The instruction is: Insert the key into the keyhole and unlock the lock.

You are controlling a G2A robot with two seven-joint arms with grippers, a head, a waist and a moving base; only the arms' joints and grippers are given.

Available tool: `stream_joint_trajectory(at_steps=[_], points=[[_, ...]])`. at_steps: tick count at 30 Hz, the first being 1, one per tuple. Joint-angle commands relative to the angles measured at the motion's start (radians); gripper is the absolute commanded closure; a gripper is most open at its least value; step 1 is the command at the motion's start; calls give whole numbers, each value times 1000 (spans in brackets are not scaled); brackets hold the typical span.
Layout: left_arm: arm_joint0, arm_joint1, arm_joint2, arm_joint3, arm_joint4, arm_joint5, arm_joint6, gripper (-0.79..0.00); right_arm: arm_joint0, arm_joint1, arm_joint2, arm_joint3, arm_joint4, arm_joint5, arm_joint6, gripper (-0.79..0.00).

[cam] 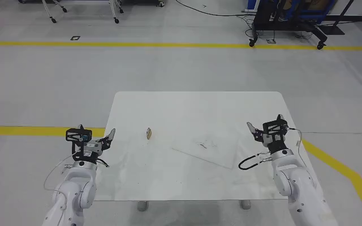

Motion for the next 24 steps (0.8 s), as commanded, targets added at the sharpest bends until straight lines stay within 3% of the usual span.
stream_joint_trajectory(at_steps=[1,7,18,19,24], points=[[0,0,0,0,0,0,0,-785,37,-2,-47,10,-24,-50,15,-785],[0,0,0,0,0,0,0,-785,111,-10,-170,36,-77,-142,35,-785],[0,0,0,0,0,0,0,-785,113,-10,-171,38,-72,-148,32,-785],[0,0,0,0,0,0,0,-785,113,-11,-179,39,-61,-167,28,-785],[0,0,0,0,0,0,0,-785,203,-4,-182,173,77,-454,46,-785]])
